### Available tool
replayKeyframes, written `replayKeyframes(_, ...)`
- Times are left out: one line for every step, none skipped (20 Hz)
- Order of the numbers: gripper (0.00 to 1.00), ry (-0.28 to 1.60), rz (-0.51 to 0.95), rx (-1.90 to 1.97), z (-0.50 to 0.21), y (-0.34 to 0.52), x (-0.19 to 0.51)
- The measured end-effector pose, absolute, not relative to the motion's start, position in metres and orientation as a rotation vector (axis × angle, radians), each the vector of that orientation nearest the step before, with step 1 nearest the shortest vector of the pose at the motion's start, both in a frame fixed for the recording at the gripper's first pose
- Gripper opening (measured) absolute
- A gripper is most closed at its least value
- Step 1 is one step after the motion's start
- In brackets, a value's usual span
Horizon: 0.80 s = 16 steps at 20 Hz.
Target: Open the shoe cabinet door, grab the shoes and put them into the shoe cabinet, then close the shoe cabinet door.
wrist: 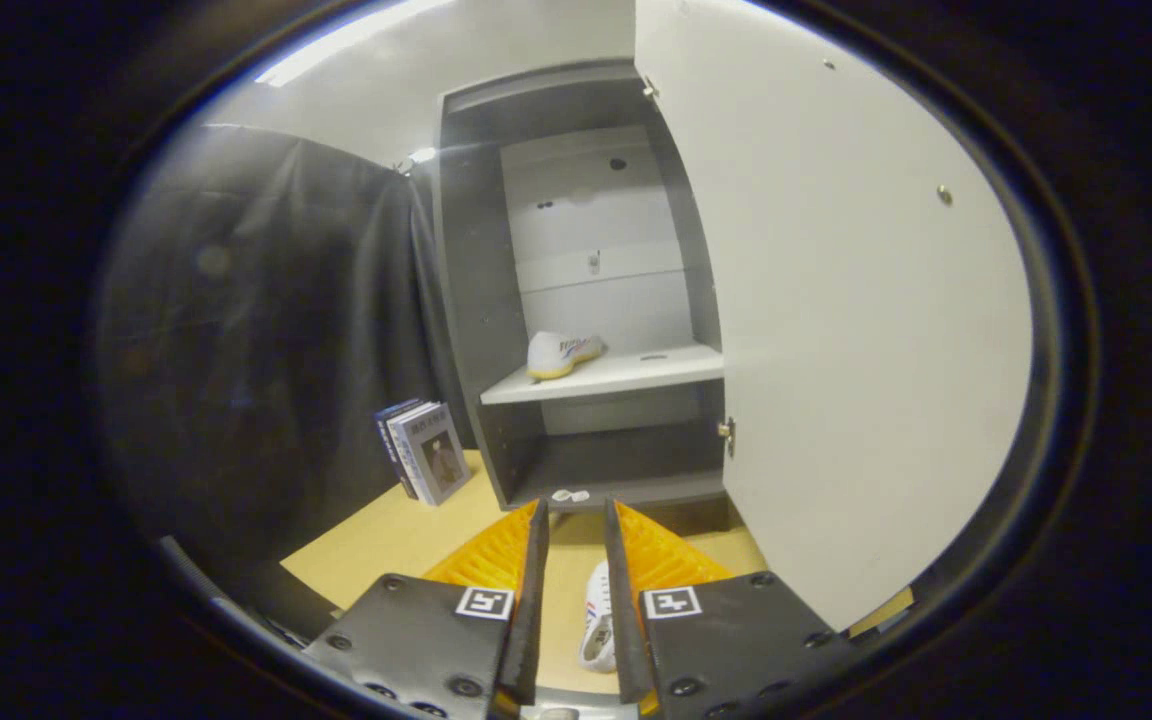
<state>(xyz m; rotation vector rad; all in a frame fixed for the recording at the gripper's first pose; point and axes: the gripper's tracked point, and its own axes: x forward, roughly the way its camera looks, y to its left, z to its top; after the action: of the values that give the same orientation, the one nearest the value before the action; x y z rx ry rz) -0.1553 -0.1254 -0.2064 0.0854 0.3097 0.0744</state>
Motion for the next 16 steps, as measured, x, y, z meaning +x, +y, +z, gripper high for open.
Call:
replayKeyframes(0.27, 0.331, 0.066, 0.074, -0.222, -0.123, -0.150)
replayKeyframes(0.27, 0.358, 0.056, 0.055, -0.241, -0.124, -0.147)
replayKeyframes(0.28, 0.391, 0.047, 0.051, -0.259, -0.123, -0.144)
replayKeyframes(0.29, 0.426, 0.040, 0.058, -0.277, -0.122, -0.140)
replayKeyframes(0.30, 0.461, 0.032, 0.066, -0.295, -0.121, -0.138)
replayKeyframes(0.30, 0.495, 0.023, 0.070, -0.312, -0.121, -0.137)
replayKeyframes(0.30, 0.526, 0.014, 0.068, -0.328, -0.121, -0.136)
replayKeyframes(0.30, 0.556, 0.008, 0.063, -0.344, -0.121, -0.136)
replayKeyframes(0.30, 0.586, 0.002, 0.056, -0.359, -0.122, -0.137)
replayKeyframes(0.30, 0.614, -0.001, 0.051, -0.374, -0.122, -0.139)
replayKeyframes(0.30, 0.645, -0.004, 0.047, -0.387, -0.122, -0.140)
replayKeyframes(0.30, 0.675, -0.006, 0.045, -0.403, -0.121, -0.141)
replayKeyframes(0.30, 0.703, -0.009, 0.043, -0.416, -0.121, -0.143)
replayKeyframes(0.30, 0.728, -0.013, 0.042, -0.428, -0.120, -0.144)
replayKeyframes(0.30, 0.750, -0.017, 0.042, -0.438, -0.121, -0.146)
replayKeyframes(0.30, 0.771, -0.024, 0.042, -0.449, -0.122, -0.147)
